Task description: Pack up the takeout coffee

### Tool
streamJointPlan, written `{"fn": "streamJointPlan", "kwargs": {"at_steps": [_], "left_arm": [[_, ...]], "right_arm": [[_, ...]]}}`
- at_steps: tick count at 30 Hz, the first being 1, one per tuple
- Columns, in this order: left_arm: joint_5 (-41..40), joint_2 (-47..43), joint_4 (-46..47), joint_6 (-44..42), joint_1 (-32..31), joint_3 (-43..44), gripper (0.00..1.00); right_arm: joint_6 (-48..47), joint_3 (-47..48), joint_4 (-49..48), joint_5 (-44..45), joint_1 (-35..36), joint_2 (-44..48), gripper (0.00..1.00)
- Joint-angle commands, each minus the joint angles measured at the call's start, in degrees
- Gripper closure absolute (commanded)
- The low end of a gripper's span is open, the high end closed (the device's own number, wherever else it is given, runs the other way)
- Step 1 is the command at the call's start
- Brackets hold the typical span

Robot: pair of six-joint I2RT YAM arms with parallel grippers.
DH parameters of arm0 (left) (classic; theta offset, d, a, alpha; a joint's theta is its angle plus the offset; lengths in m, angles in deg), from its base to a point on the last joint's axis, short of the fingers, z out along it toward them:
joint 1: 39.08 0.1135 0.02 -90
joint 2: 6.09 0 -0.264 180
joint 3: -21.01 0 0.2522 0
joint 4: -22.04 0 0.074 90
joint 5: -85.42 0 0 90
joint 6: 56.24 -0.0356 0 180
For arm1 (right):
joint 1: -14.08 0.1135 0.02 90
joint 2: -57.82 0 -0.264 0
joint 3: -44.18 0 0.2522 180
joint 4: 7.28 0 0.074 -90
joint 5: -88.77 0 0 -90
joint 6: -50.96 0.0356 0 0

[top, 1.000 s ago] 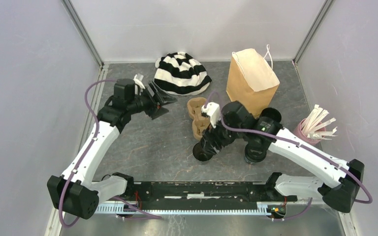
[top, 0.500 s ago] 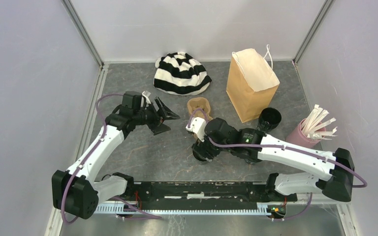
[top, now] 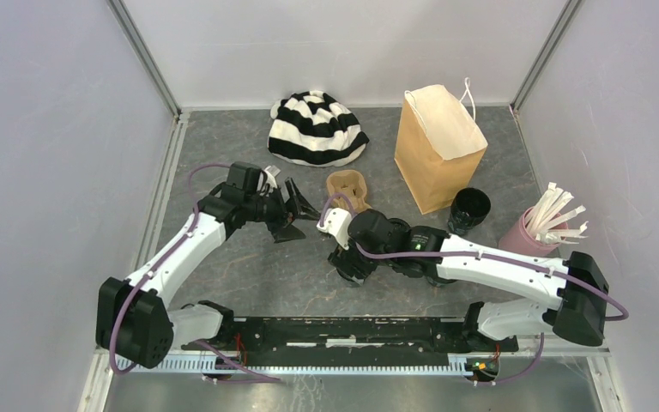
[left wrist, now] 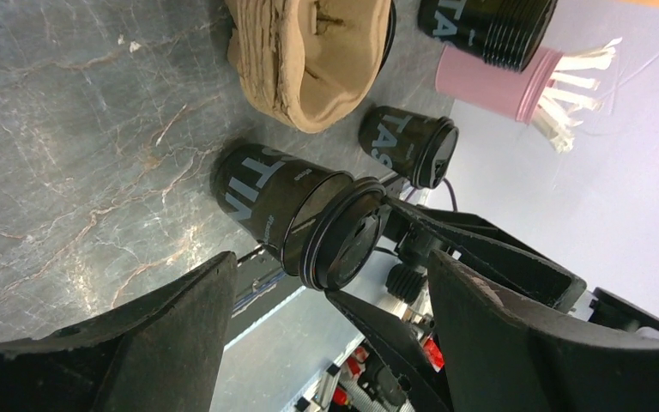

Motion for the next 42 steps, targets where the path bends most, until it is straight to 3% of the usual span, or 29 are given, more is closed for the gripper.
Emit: {"fn": "streamJointPlan", "kwargs": {"at_steps": [1,42], "left_arm": [[2.2,1.3,0.5,-3.3,-1.8,0.2,0.13],[2.6,6.0,0.6,-4.7,-4.4,3.2,0.09]], "right_arm": [[-0.7,0.2,-1.8,0.1,0.5,-1.1,0.21],[-1.0,0.1,-2.0,0.1,0.5,-2.6,0.16]]}}
